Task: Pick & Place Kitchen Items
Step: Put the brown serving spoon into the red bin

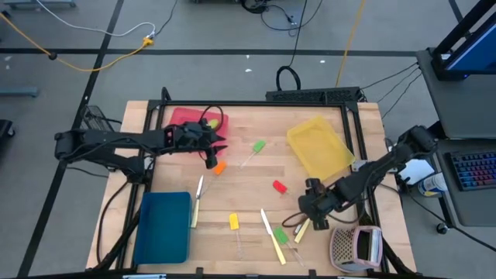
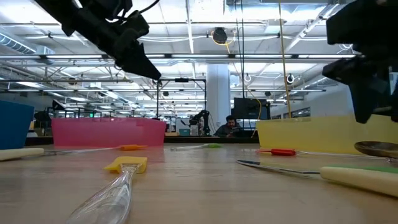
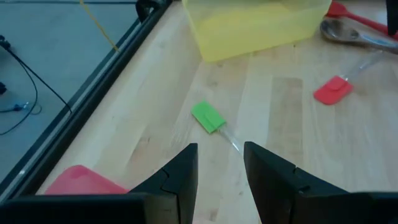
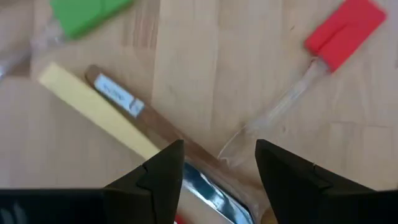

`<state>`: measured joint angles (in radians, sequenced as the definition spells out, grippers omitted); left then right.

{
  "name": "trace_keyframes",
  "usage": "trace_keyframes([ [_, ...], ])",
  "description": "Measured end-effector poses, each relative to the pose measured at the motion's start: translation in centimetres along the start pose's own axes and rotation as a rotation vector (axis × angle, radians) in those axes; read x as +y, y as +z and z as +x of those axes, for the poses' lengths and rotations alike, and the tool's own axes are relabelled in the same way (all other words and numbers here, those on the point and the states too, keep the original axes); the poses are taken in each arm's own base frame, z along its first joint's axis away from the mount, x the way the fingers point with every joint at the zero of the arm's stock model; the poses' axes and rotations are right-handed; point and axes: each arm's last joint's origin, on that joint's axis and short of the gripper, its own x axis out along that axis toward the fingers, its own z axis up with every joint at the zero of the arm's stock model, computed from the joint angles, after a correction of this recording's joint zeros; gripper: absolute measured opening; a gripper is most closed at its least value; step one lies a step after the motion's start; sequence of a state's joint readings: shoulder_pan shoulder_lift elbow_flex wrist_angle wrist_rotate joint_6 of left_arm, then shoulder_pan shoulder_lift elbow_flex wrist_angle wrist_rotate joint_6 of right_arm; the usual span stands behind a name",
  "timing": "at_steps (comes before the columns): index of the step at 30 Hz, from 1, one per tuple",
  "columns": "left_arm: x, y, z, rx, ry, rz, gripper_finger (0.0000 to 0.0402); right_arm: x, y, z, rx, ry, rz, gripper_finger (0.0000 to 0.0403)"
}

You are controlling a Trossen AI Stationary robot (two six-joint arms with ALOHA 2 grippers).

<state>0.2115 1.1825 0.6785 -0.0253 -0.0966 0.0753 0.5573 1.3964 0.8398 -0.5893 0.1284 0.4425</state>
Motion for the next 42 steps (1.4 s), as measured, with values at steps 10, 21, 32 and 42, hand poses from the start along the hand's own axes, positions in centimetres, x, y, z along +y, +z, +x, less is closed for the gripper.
trace_keyframes([
  [10,-0.2,0.1,1.1,-0.036,-0.013,-0.057,0.0136,0.9,-0.5,2.3,0.093,0.0,-0.225,0.0192],
  [21,-1.0,0.1,1.1,-0.03,-0.041,-0.064,0.0136,-0.4,-0.8,4.4,0.022,0.009,-0.255,0.0192],
  [32,-1.1,0.1,1.1,-0.03,-0.044,-0.043,0.0136,-1.4,-2.4,5.7,0.013,-0.007,-0.418,0.0118],
  [42,-1.1,0.1,1.1,-0.03,-0.044,-0.054,0.0136,-1.4,-1.9,5.7,-0.062,-0.004,-0.432,0.0034],
])
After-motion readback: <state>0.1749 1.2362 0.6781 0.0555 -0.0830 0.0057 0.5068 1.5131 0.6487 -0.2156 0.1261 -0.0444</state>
